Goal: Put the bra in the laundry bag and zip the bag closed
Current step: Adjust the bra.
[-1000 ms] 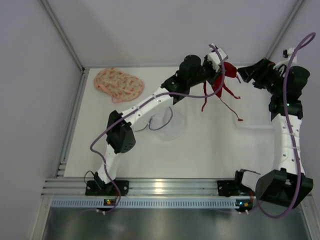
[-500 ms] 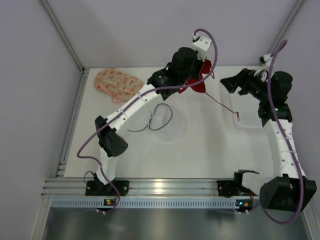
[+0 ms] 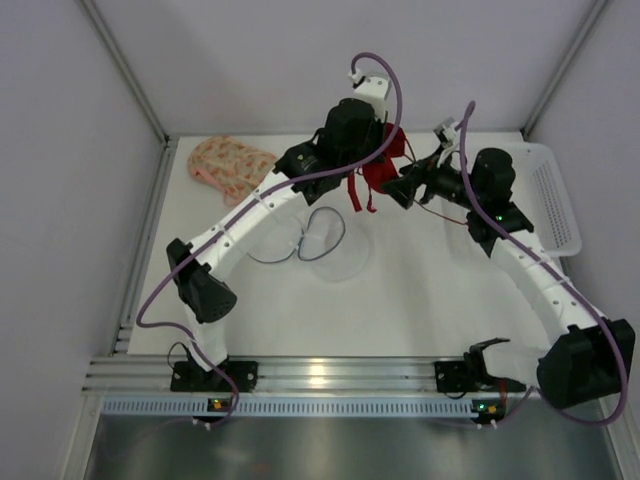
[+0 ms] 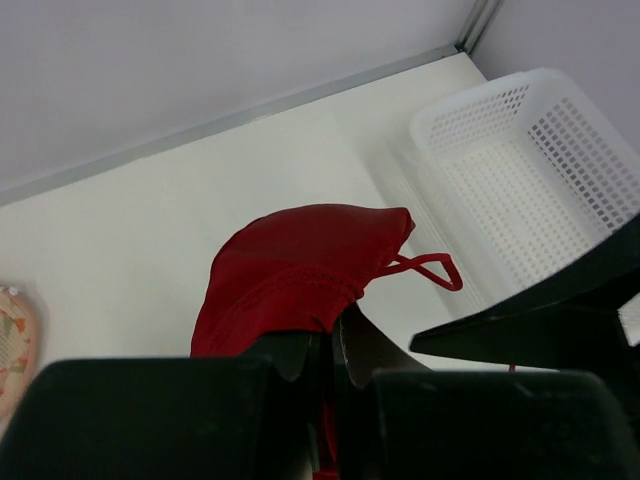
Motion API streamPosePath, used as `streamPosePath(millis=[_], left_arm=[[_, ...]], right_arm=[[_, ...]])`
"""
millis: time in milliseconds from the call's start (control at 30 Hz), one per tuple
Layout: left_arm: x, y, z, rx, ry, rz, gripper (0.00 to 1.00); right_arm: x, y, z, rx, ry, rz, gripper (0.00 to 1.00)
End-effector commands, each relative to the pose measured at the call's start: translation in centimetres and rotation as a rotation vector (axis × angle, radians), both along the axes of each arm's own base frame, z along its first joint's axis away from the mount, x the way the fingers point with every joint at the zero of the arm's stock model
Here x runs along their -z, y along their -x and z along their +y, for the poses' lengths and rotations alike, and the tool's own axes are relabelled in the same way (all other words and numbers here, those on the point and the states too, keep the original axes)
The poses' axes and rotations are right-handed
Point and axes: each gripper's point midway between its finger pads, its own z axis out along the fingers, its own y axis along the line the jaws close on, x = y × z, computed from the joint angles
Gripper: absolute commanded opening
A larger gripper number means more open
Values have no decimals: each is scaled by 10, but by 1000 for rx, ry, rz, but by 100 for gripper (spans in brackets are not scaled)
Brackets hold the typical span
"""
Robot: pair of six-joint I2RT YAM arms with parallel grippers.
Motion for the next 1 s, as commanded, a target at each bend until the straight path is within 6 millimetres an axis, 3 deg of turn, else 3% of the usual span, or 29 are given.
streamPosePath(millis=[0, 100, 200, 233, 300, 333, 367, 467, 500, 567, 733, 867, 967], left_arm=[[-37, 19, 5, 34, 115, -16, 0], [-38, 21, 5, 37, 124, -12, 0], [-39, 24, 6, 45, 127, -9, 0], [-39, 25, 7, 47, 125, -10, 0], [-40, 27, 8, 65, 109, -22, 0], [-40, 29, 8, 75, 101, -28, 0], [-38, 29, 9, 77, 91, -29, 0], [-44, 32, 15, 81, 85, -56, 13], [-51, 35, 18, 86, 88, -77, 23], [-52, 36, 22, 88, 92, -85, 32], [-72, 39, 37, 145, 215, -101, 57], [-64, 45, 40, 252, 303, -31, 68], [-58, 45, 49, 237, 306, -15, 71]], right_arm=[[-46, -10, 21, -35, -2, -179, 78], [-49, -16, 31, -64, -37, -180, 70], [-57, -16, 38, -102, -101, -188, 48], [-58, -14, 42, -133, -114, -188, 34], [-65, -10, 47, -173, -141, -213, 21], [-66, -5, 49, -204, -143, -217, 7], [-68, -2, 50, -223, -146, -231, 0], [-68, 10, 54, -294, -140, -239, 0], [-67, 15, 55, -313, -140, -239, 0], [-68, 27, 55, -357, -131, -261, 0], [-65, 48, 51, -402, -92, -298, 0], [-65, 55, 50, -424, -90, -318, 0], [-70, 53, 50, -423, -99, -307, 0]])
